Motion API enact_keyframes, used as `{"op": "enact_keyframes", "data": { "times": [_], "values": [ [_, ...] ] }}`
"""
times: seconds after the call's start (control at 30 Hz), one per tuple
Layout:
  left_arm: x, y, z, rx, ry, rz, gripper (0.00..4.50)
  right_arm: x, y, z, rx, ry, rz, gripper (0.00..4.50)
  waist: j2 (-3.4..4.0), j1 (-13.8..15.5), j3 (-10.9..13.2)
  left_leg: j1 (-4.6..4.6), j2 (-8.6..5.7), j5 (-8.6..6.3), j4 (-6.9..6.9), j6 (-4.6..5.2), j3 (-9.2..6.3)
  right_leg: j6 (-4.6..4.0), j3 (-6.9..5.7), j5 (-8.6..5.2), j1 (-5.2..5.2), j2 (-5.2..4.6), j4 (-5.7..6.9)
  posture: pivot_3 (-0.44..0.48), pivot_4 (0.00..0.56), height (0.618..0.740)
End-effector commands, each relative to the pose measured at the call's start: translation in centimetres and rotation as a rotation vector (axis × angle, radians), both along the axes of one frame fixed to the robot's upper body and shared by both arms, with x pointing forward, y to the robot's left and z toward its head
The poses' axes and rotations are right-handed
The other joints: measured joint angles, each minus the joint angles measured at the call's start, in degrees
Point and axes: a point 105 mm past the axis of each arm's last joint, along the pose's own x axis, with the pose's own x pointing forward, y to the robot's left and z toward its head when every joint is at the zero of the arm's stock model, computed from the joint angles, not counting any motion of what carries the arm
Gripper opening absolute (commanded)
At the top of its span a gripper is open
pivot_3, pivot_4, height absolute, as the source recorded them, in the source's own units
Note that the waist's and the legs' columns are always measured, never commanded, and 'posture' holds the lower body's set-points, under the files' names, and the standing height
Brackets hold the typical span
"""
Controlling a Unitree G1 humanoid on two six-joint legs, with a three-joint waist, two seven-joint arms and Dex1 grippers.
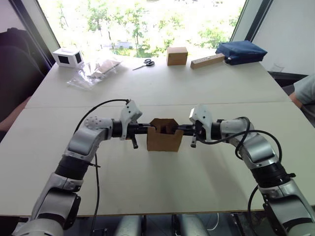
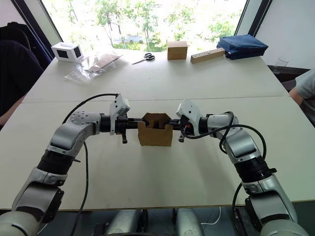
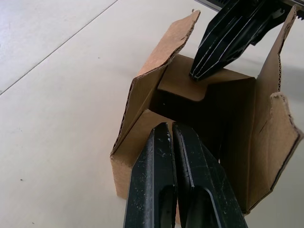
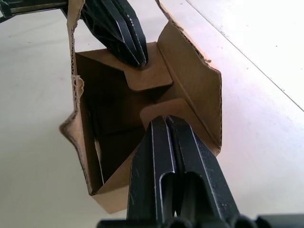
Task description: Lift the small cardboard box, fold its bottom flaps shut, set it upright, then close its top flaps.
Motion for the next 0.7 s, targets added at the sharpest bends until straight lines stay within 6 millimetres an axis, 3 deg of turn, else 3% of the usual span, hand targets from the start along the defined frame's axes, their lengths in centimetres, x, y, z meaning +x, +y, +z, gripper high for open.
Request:
{"op": "enact_keyframes", "data": {
  "times": [0.03,0.27,0.43,0.6,0.7],
  "values": [
    [0.2,0.3,0.0,0.006,0.005,0.024,0.1,0.2,-0.1,1.6,0.016,-0.051,0.002,0.0,0.0,0.0,0.0,0.0,0.0,0.0,0.0,0.0,0.0,0.0,0.0,0.0,0.0,0.0,0.0,0.0,0.15,0.74],
    [0.3,0.4,0.6,-0.021,0.01,0.037,0.1,0.3,-0.2,1.9,0.022,-0.06,-0.003,0.0,0.0,-0.01,0.0,0.0,0.0,0.0,0.0,0.0,0.0,0.0,0.0,0.0,0.0,0.0,0.0,0.0,0.15,0.74],
    [0.2,1.0,2.5,-0.118,0.037,0.036,0.1,0.4,-0.3,3.2,0.065,-0.082,-0.002,0.0,0.0,-0.05,0.0,0.0,0.0,0.0,0.0,0.0,0.0,0.0,0.0,0.0,0.0,0.0,0.0,0.0,0.15,0.74],
    [0.7,3.4,6.2,-0.275,0.063,0.063,0.1,0.3,-1.7,6.0,0.116,-0.128,-0.03,0.0,-0.01,-0.08,0.01,-0.02,0.01,0.0,-0.01,0.0,-0.03,0.0,-0.01,0.0,-0.01,0.0,-0.01,0.0,0.15,0.74],
    [2.3,5.2,6.7,-0.271,0.035,0.139,0.1,-0.1,-2.9,7.6,0.13,-0.161,-0.06,0.0,0.0,0.05,0.0,-0.03,0.0,0.0,0.0,0.0,-0.04,0.0,-0.03,0.0,-0.02,0.0,-0.02,0.0,0.15,0.74]
  ]
}}
